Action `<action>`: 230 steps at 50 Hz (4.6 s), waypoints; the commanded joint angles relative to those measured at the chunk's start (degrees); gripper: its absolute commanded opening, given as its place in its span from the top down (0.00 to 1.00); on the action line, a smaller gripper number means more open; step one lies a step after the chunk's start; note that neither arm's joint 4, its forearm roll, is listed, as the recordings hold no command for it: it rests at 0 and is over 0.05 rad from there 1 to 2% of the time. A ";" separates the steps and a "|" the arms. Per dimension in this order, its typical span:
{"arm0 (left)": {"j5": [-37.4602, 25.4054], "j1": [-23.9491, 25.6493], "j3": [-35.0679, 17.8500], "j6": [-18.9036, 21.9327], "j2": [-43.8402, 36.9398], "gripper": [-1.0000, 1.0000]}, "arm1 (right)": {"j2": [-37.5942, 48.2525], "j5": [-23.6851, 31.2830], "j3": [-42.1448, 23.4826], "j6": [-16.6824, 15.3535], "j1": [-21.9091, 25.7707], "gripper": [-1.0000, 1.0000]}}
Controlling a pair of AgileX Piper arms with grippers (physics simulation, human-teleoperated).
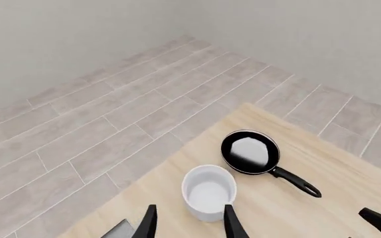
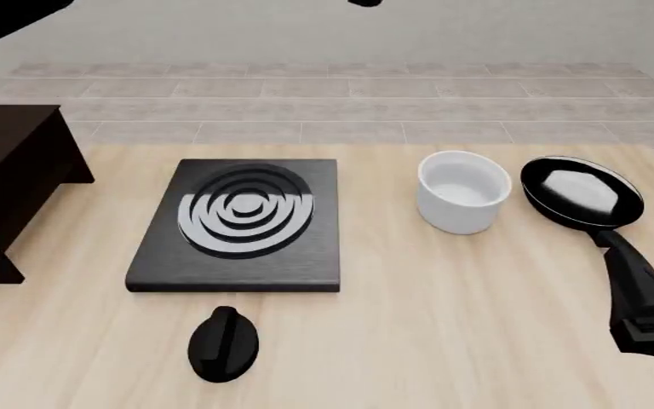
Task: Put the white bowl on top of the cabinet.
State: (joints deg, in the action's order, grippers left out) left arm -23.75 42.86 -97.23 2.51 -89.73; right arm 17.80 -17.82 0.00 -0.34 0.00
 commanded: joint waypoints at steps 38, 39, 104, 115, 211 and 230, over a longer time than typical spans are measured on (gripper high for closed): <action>-11.20 8.66 -17.92 -0.43 -18.51 0.00 | 0.12 -0.16 0.00 -0.08 0.04 0.00; -11.19 8.66 -17.91 -0.43 -18.50 0.00 | 0.27 -0.34 0.00 -0.13 0.05 0.00; -14.70 11.44 -29.07 1.55 -39.52 0.00 | -0.78 0.77 0.00 -0.02 0.07 0.00; -14.67 11.47 -29.77 1.73 -41.04 0.00 | -0.21 0.20 0.00 -0.03 0.08 0.00; -37.63 6.76 -64.90 26.73 -64.86 0.00 | 0.05 -0.11 0.00 -0.08 0.13 0.00; -31.54 7.31 -64.94 33.21 -65.62 0.00 | -0.13 0.06 0.00 -0.09 0.14 0.00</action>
State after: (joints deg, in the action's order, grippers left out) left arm -57.38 49.83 -162.17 33.24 -154.59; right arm 17.72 -17.79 0.00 -0.43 0.14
